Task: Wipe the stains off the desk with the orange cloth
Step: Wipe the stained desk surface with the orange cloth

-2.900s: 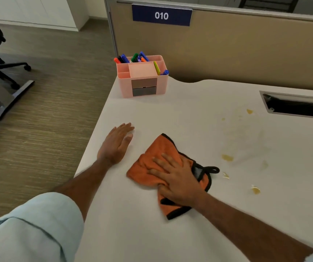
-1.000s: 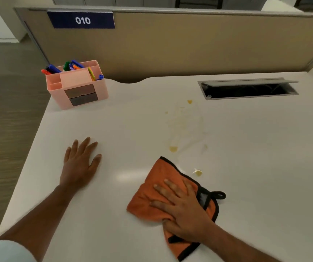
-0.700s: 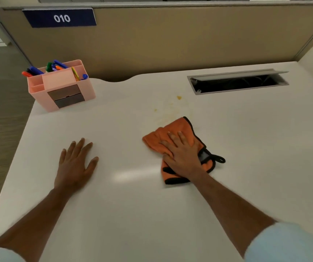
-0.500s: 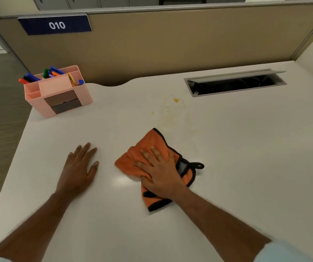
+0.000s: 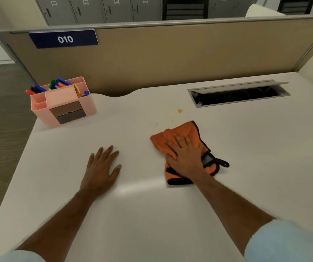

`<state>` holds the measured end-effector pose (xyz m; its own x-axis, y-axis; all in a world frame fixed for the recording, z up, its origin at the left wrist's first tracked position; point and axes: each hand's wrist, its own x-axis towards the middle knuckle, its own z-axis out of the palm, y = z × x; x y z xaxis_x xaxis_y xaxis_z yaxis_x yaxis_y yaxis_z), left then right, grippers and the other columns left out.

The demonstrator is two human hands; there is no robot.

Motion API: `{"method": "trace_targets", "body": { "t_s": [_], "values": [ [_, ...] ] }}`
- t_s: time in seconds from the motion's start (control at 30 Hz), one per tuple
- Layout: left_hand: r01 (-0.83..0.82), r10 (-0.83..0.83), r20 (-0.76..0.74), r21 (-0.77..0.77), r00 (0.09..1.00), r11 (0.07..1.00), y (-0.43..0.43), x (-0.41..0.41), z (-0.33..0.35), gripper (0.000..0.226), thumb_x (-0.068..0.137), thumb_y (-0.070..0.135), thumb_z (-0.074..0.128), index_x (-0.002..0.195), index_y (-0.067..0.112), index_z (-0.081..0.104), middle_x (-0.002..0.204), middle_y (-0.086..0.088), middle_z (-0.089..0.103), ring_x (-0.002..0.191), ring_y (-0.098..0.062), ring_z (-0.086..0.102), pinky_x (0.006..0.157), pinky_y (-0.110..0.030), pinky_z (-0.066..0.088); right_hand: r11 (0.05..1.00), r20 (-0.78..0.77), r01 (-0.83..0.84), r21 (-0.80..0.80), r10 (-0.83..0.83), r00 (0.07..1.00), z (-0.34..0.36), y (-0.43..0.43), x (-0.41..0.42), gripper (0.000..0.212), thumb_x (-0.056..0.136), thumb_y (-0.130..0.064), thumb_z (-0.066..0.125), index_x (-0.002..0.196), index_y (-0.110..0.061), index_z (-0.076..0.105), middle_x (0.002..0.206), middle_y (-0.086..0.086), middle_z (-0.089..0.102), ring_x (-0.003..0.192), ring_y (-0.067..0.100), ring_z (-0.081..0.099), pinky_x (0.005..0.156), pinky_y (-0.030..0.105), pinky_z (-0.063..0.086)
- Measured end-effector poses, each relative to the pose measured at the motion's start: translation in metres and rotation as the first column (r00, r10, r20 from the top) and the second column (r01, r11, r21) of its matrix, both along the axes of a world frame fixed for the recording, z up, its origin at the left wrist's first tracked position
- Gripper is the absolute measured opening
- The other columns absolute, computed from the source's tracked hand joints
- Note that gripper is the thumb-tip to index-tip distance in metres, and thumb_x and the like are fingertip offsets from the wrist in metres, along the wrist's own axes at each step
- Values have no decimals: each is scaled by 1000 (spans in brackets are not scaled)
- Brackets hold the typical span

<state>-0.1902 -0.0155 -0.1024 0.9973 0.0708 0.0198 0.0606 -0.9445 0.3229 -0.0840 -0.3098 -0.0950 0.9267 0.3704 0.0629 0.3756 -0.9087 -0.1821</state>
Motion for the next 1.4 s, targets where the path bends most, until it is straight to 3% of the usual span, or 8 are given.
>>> {"method": "trace_targets", "body": {
  "t_s": [0.2,0.33,0.57,0.7,0.8,1.1,1.27,1.4],
  "values": [
    [-8,8,5,4,1000,1000,0,0,0,69,88,59,21,148,28,32,161,5,22,151,-19,7,122,-43,4,946,114,-322,41,315,942,-7,-36,-76,51,82,-47,53,132,-40,53,152,-6,41,144,22,32,99,56,34],
    [6,-6,-2,10,1000,1000,-1,-1,0,69,89,59,20,149,28,31,162,6,20,151,-18,5,122,-43,4,991,136,-125,49,118,984,-5,-84,-52,54,80,-49,50,133,-42,52,150,-6,44,142,22,34,97,52,34],
    [-12,11,30,38,999,999,-5,3,0,65,91,56,22,149,29,30,161,7,20,151,-16,6,123,-42,6,998,5,58,15,-58,998,-7,-29,65,54,89,-59,35,137,-37,48,154,0,36,143,34,29,104,71,23],
    [-9,8,7,36,1000,999,-1,-1,-3,66,90,58,20,149,30,30,161,8,19,150,-15,5,122,-40,5,981,131,-182,67,172,976,-2,-6,18,51,84,-49,43,130,-34,58,145,4,51,135,33,43,98,65,37],
    [3,-3,0,31,1000,1000,2,1,-2,69,89,63,18,148,31,32,161,9,22,150,-15,9,122,-41,7,951,103,-294,101,284,953,-10,-45,-35,49,84,-46,50,133,-41,51,154,-7,38,144,23,30,101,63,32],
    [-14,14,-11,24,1000,1000,6,13,2,72,87,67,23,148,30,32,160,3,26,148,-19,19,119,-45,15,988,-53,153,-31,-155,987,3,-67,64,71,81,-68,20,147,-42,24,162,8,14,147,34,15,107,73,16],
    [-9,10,-17,43,1000,999,3,30,0,74,85,69,23,147,30,36,160,4,25,149,-18,17,120,-45,14,997,-73,-12,-76,7,997,6,-15,93,69,83,-67,23,147,-42,27,162,1,14,148,33,10,107,74,12],
    [-1,2,-35,17,999,1000,6,42,3,76,83,72,23,142,28,43,157,1,32,147,-18,23,119,-43,17,991,87,-133,26,130,988,-4,-37,59,54,87,-52,37,137,-38,50,153,-2,39,143,28,30,103,61,31]
  ]
}}
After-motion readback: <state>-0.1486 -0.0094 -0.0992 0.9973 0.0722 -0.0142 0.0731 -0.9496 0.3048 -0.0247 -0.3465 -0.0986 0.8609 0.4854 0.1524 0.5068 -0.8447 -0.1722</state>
